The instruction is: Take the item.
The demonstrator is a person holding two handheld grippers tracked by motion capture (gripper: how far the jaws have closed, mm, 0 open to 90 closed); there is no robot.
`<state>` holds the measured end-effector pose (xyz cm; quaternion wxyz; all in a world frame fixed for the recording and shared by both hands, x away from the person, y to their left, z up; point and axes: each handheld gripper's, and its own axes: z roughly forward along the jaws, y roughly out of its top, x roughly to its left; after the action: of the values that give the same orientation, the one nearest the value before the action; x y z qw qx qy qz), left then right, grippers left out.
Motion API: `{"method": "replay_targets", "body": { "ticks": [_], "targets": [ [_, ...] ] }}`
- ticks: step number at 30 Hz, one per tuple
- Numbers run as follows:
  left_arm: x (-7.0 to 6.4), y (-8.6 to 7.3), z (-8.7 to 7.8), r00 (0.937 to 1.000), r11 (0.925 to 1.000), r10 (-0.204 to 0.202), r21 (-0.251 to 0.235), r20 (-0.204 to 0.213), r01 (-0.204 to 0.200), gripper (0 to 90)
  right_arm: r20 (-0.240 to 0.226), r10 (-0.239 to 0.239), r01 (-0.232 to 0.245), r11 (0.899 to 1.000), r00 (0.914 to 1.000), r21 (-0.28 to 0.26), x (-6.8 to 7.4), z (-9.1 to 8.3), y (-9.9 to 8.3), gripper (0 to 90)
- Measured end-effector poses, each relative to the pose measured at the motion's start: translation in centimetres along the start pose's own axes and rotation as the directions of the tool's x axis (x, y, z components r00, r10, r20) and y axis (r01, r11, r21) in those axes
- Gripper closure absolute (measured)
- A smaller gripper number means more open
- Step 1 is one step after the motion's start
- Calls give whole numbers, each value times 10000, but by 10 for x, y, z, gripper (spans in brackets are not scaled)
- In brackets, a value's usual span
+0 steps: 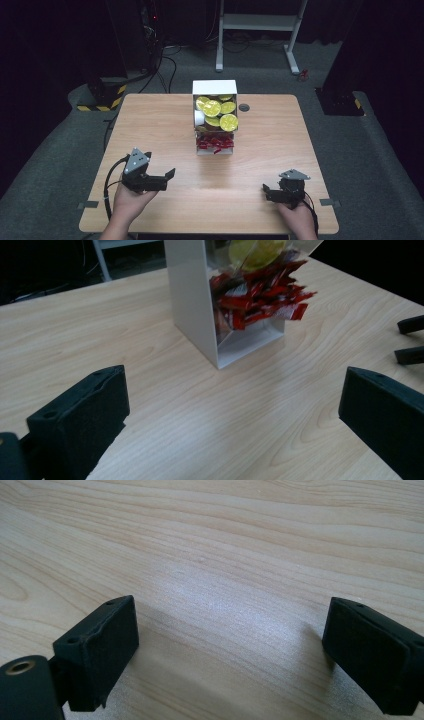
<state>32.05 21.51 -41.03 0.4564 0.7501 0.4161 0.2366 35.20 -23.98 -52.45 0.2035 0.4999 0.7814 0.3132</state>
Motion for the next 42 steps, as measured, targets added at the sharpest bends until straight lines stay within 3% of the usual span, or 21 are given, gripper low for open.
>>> {"method": "replay_targets", "body": {
  "ticks": [5,12,32,42],
  "targets": [
    [-5,14,4,9997,9996,235,-131,-61,-236,4,7,-22,22,10000,10000,-26,0,0,0,78],
    [-6,32,9,9998,9989,222,-404,3,-222,4,7,-17,17,10000,10000,-23,0,0,0,78],
    [-20,79,36,9955,9970,649,-458,685,-619,6,-3,34,-34,10000,10000,-3,1,0,0,79],
    [-27,101,50,9911,9957,660,-724,1156,-579,14,-4,35,-35,10000,10000,-1,1,0,0,79]
  ]
}}
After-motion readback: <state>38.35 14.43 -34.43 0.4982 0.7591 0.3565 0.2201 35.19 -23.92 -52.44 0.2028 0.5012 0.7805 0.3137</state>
